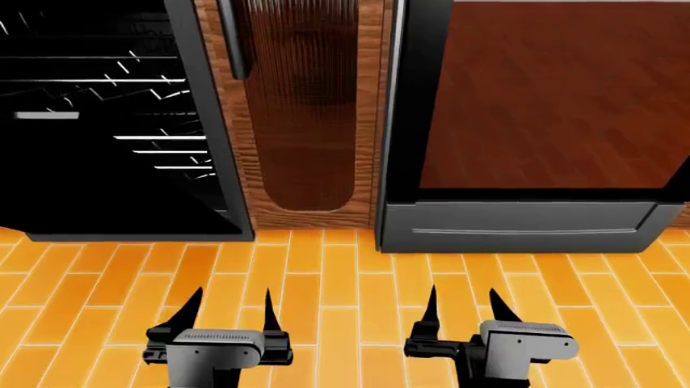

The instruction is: Close the dishwasher door

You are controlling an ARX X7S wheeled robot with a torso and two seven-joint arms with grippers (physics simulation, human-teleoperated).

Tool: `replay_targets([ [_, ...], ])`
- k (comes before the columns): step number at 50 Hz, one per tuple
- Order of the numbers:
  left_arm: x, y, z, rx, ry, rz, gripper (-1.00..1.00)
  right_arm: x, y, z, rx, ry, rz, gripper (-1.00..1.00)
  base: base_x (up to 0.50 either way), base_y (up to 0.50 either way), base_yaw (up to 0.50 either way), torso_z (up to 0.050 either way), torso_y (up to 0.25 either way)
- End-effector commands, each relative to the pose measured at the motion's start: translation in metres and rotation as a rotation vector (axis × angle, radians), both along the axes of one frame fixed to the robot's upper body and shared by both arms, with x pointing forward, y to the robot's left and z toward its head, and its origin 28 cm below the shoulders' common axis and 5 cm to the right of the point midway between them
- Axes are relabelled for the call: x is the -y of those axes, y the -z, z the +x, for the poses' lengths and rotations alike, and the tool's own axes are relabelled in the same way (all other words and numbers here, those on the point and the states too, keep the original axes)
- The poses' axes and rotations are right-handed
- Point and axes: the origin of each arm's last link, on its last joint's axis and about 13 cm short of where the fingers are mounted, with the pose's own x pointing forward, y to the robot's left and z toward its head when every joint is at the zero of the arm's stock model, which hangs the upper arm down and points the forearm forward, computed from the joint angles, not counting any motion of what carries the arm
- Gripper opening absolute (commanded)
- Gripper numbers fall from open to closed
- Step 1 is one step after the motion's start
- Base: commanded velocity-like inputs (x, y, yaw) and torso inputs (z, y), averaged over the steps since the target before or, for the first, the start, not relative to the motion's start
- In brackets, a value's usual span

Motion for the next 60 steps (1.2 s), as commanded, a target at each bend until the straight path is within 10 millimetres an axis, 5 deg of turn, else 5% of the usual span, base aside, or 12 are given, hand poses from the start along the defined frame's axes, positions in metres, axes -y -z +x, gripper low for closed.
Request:
replay_targets([
  [1,0.0,0.0003,0.0,0.005,-0.002,-0.002,1.0,0.0002,0.0005,0.0002,0.002,0.0,0.003,1.0,0.0,0.0,0.0,-0.05,0.0],
  [60,-0.0004,-0.0002,-0.001,0.016,-0.01,-0.012,1.0,0.0001,-0.0002,-0.0009,0.003,0.004,0.003,1.0,0.0,0.0,0.0,-0.05,0.0],
])
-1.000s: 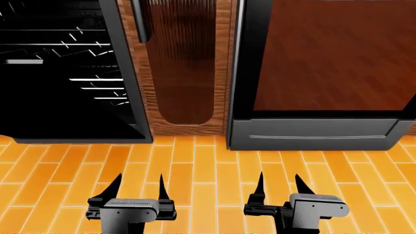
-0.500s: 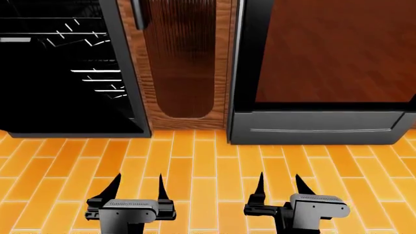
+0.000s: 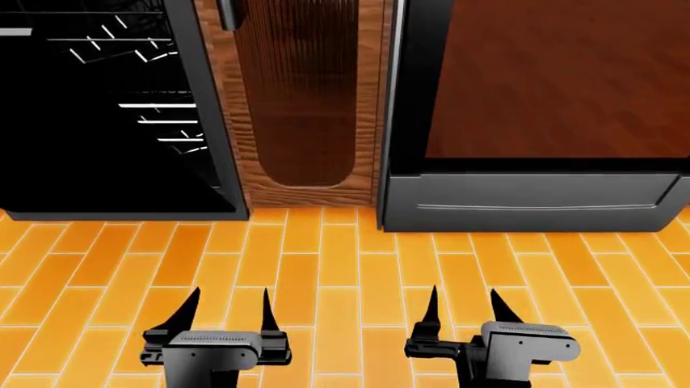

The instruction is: Close the dishwasher door

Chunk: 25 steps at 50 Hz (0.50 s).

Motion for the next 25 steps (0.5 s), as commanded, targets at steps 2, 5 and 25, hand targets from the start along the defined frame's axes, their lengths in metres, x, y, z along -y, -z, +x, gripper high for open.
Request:
replay_targets([
  [2,-0.0003,-0.0001,0.0003,0.001,-0.001,-0.001,1.0,-0.0001,-0.0003,0.0,0.001,0.0,0.0,1.0,0.0,0.0,0.0,-0.05,0.0],
  [5,-0.0004,0.0002,0.0003,0.001,-0.001,-0.001,1.0,-0.0001,-0.0003,0.0,0.0,0.0,0.0,1.0,0.0,0.0,0.0,-0.05,0.0],
  [25,0.0007,0.0004,-0.0001,-0.001,0.008,0.021,1.0,0.0002,-0.0002,0.0,0.001,-0.001,0.006,1.0,0.0,0.0,0.0,-0.05,0.0],
])
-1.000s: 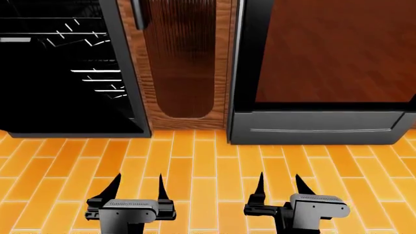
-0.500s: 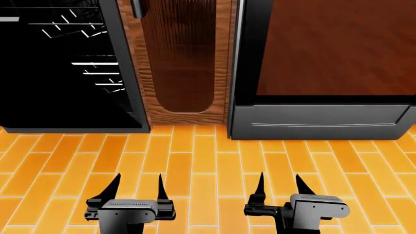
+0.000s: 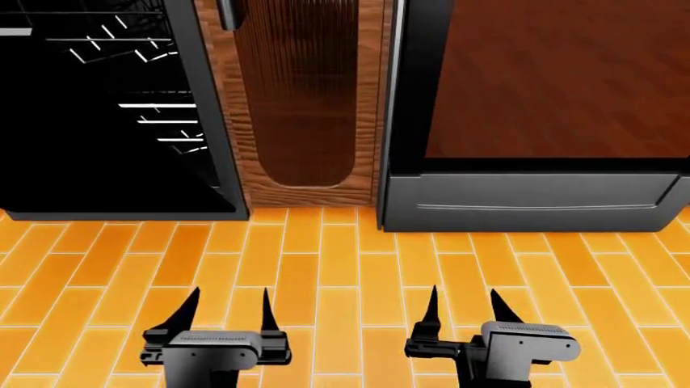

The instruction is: Close the dishwasher door

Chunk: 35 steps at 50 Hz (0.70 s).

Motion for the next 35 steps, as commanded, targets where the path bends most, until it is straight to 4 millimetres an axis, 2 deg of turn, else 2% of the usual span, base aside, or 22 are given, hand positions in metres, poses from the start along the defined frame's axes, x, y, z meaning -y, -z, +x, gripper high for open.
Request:
replay_targets([
  [1,0.0009,0.0003,-0.0003,-0.001,0.008,0.021,1.0,0.0003,0.0,0.0,0.0,-0.002,0.007,1.0,0.0,0.0,0.0,-0.05,0.0],
  [5,-0.0012,-0.0027,-0.0016,0.041,-0.007,-0.044,1.0,0.0006,-0.0003,0.0003,0.001,-0.006,0.013,1.0,0.0,0.0,0.0,-0.049,0.0],
  [11,-0.0017,-0.0023,-0.0012,0.041,-0.008,-0.065,1.0,0.0,0.0005,0.0001,0.004,-0.001,-0.004,1.0,0.0,0.03,0.0,0.0,0.0],
  [35,-0.0016,-0.0015,-0.0006,0.028,-0.005,-0.058,1.0,-0.0008,0.0004,-0.0003,0.008,-0.02,-0.025,1.0,0.0,0.5,0.0,0.0,0.0],
])
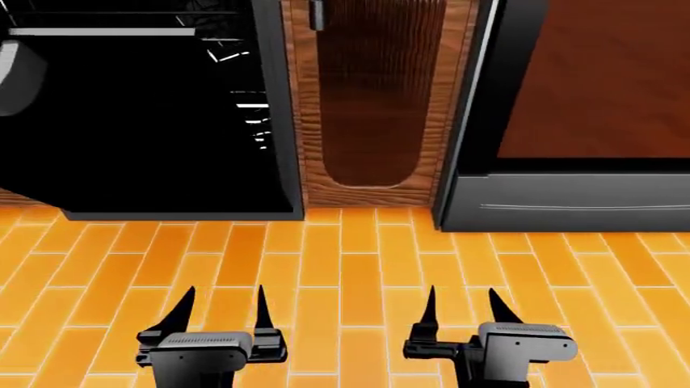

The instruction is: Close the dishwasher door

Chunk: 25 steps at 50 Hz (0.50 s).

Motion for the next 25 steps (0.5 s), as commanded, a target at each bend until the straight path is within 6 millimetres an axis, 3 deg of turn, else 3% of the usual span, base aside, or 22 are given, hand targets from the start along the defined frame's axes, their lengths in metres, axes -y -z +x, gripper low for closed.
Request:
replay_targets([
  [1,-0.0001,0.0004,0.0004,-0.002,-0.001,-0.001,1.0,-0.0005,0.0002,0.0001,0.0,-0.008,-0.005,1.0,0.0,0.5,0.0,0.0,0.0],
  [25,0.0004,0.0005,0.0002,-0.003,0.003,0.009,1.0,-0.0006,0.0002,-0.0002,0.003,-0.016,-0.005,1.0,0.0,0.5,0.0,0.0,0.0],
])
